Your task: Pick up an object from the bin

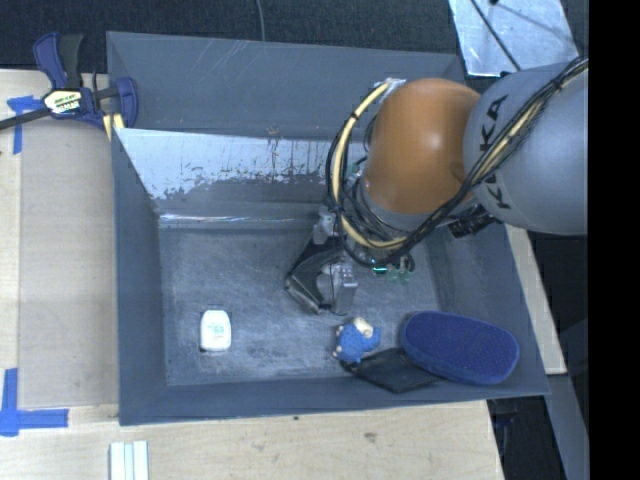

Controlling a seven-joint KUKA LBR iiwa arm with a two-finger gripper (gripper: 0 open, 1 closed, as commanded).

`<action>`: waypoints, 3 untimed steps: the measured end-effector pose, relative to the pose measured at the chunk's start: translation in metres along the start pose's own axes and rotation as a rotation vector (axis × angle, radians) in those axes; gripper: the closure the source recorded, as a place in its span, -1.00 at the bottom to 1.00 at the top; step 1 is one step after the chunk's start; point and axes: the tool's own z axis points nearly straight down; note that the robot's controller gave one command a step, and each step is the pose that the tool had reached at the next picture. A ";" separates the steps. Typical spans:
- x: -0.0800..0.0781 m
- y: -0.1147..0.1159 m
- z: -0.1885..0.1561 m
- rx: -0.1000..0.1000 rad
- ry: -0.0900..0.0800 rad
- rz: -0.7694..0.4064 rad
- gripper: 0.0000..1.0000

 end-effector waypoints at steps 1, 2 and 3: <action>-0.045 0.003 0.098 0.000 -0.004 -0.237 -1.00; -0.048 0.003 0.094 0.000 -0.013 -0.235 1.00; -0.043 0.025 -0.062 0.000 -0.010 -0.278 1.00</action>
Offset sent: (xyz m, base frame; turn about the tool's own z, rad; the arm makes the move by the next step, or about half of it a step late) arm 0.0449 0.0036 -0.0959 -0.2368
